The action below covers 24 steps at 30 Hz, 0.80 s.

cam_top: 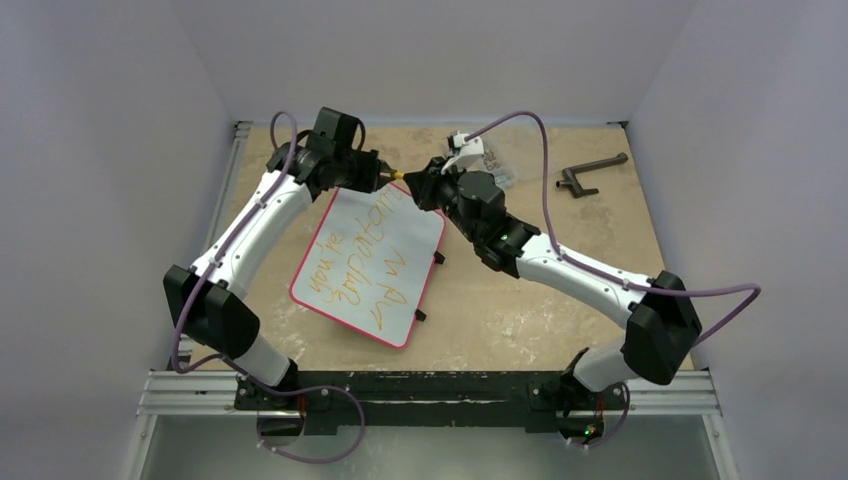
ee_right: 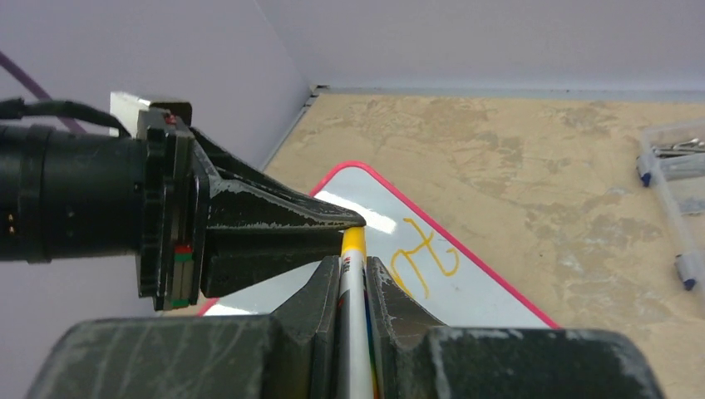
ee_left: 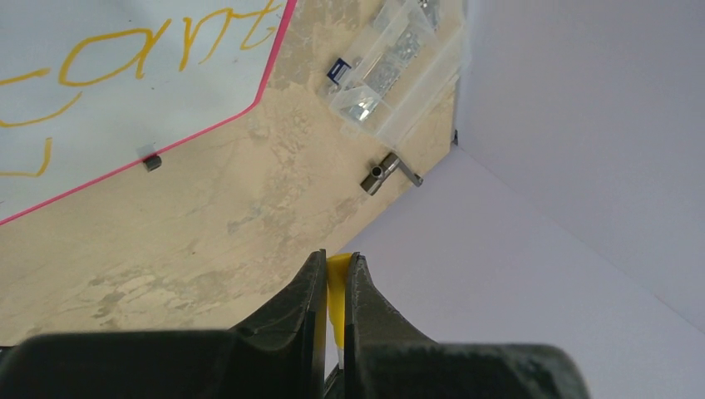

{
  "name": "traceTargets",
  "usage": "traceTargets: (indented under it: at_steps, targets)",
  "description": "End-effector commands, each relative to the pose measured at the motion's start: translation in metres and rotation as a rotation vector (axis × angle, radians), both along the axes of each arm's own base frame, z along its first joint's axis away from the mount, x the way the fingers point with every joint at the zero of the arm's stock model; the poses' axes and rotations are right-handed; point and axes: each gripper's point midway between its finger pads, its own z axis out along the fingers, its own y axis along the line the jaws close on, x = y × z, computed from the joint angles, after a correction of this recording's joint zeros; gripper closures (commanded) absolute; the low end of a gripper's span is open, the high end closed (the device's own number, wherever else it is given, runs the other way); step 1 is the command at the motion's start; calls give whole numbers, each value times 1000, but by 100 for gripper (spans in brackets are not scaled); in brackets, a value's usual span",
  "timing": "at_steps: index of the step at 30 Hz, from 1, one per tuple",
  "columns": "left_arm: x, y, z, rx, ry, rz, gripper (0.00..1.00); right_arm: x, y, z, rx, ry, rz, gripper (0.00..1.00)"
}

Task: Write a sentence on the whiteboard
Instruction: Insert the whiteboard marker without the cap into the pen cap, then put down the whiteboard marker at the center of the board.

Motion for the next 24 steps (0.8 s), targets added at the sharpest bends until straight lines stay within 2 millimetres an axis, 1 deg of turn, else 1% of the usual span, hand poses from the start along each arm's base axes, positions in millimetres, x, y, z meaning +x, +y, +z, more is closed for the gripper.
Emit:
traceTargets:
  at_steps: [1, 6, 10, 12, 19, 21, 24]
  targets:
    - [-60, -63, 74, -238, -105, -271, 100, 8, 19, -26, 124, 193, 0, 100]
    - [-67, -71, 76, -223, -122, -276, 100, 17, 21, -39, 188, 298, -58, 100]
    - [-72, -83, 75, -232, -124, -292, 100, 20, 30, -43, 219, 342, -50, 100]
    - [-73, -85, 77, -234, -129, -293, 100, 21, 31, -45, 226, 355, -57, 100]
    - [-78, -75, 83, -201, -173, -232, 100, 33, 18, -57, 232, 430, -160, 100]
    - [-80, -75, 83, -209, -173, -228, 100, 36, 18, -61, 225, 436, -174, 100]
    - [-82, -77, 86, -209, -183, -232, 100, 42, 23, -72, 185, 449, -178, 100]
